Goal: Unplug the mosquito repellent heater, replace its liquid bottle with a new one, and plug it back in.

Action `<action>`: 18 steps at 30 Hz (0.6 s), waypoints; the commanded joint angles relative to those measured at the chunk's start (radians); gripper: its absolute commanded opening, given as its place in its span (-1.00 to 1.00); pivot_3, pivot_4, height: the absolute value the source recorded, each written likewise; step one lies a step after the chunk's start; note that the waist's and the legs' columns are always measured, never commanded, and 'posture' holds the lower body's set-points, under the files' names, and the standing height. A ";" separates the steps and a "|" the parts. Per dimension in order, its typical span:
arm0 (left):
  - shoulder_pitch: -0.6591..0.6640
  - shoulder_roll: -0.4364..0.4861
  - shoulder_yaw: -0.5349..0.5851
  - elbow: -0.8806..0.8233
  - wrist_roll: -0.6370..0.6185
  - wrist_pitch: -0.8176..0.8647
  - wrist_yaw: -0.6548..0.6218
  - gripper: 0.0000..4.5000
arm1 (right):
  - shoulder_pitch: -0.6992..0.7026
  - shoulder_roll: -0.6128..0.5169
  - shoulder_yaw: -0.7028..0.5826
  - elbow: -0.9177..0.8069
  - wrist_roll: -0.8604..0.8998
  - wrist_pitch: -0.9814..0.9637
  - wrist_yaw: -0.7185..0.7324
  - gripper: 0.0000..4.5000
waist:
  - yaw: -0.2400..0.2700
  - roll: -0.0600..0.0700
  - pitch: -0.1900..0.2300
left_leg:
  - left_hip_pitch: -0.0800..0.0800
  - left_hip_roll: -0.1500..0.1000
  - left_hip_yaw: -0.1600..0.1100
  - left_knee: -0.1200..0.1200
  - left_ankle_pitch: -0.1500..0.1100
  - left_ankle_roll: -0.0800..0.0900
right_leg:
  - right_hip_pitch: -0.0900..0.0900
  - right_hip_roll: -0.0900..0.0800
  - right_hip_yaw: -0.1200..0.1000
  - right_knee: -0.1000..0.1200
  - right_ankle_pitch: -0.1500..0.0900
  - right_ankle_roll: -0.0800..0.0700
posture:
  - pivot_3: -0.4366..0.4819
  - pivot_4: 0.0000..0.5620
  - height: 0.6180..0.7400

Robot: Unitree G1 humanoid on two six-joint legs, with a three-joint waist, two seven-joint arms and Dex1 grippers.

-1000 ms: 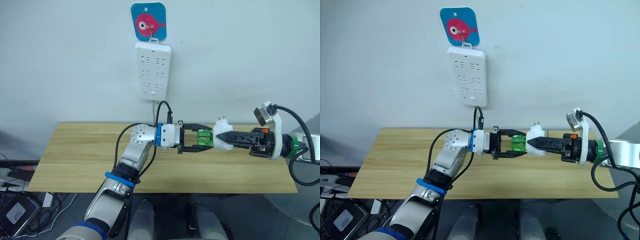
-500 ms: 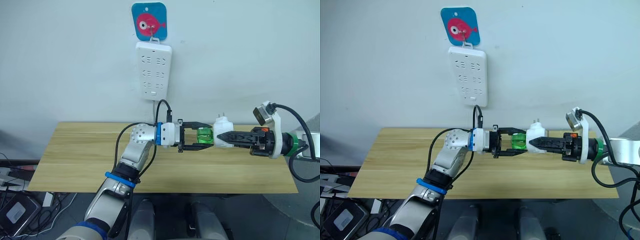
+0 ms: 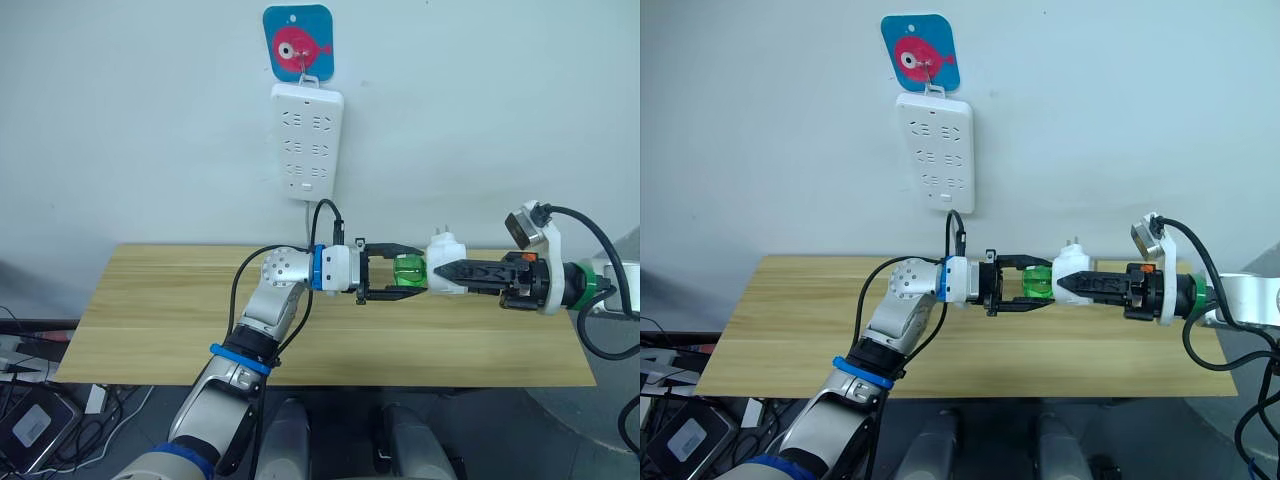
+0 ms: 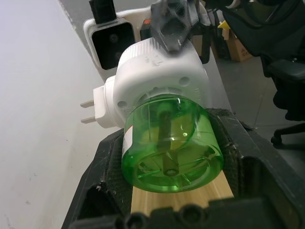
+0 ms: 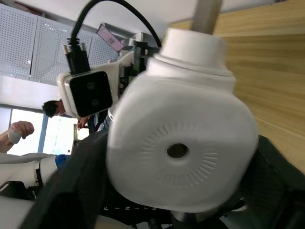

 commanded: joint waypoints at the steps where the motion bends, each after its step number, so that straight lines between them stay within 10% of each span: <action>1: -0.009 -0.009 -0.005 -0.015 -0.004 -0.014 -0.010 0.01 | -0.031 -0.003 -0.018 0.018 0.027 -0.006 -0.019 0.99 | 0.000 0.000 0.000 | 0.000 0.000 0.000 0.000 0.000 0.000 | 0.000 0.000 0.000 0.000 0.000 0.000 | 0.42 -0.23 1.00; 13: -0.012 -0.018 0.000 -0.007 0.002 -0.018 -0.009 0.01 | -0.034 -0.020 -0.007 0.019 0.027 0.022 0.007 0.99 | 0.000 0.000 0.000 | 0.000 0.000 0.000 0.000 0.000 0.000 | 0.000 0.000 0.000 0.000 0.000 0.000 | 0.42 -0.22 1.00; 18: -0.007 -0.022 0.001 -0.015 0.004 -0.018 -0.003 0.01 | -0.024 -0.010 -0.012 0.005 0.027 0.008 -0.003 0.44 | 0.000 0.000 0.000 | 0.000 0.000 0.000 0.000 0.000 0.000 | 0.000 0.000 0.000 0.000 0.000 0.000 | 0.42 -0.23 1.00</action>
